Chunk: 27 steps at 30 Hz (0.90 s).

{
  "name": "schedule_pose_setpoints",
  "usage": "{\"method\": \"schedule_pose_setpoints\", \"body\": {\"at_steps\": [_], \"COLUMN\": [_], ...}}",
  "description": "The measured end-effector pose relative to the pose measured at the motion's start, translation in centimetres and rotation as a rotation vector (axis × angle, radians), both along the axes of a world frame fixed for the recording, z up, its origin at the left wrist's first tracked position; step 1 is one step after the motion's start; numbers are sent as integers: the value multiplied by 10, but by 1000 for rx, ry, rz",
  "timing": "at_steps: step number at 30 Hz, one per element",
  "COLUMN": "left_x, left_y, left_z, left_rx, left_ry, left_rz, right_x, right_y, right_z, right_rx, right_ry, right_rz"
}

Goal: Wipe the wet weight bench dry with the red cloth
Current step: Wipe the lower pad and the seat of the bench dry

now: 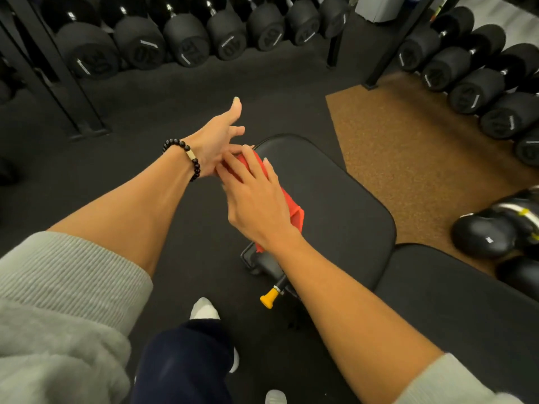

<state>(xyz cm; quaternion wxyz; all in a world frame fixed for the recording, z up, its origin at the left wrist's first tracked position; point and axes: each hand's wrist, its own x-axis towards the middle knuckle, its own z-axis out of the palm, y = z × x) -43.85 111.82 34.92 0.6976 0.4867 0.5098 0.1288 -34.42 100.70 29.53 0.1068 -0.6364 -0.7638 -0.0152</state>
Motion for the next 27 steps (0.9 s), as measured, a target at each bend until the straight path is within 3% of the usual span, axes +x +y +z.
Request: {"method": "schedule_pose_setpoints", "body": {"at_steps": [3, 10, 20, 23, 27], "left_x": [2, -1, 3, 4, 2], "left_y": [0, 4, 1, 1, 2], "left_z": [-1, -8, 0, 1, -3], "left_rx": [66, 50, 46, 68, 69], "left_ry": [78, 38, 106, 123, 95], "left_rz": [-52, -53, -68, -70, -66], "right_x": [15, 96, 4, 17, 67], "right_y": [-50, -209, -16, -46, -155], "right_z": [-14, -67, -4, -13, -45], "right_rx": [5, -55, -10, -31, -93], "right_ry": [-85, -151, -38, -93, -162], "right_rz": [52, 70, 15, 63, 82]}}
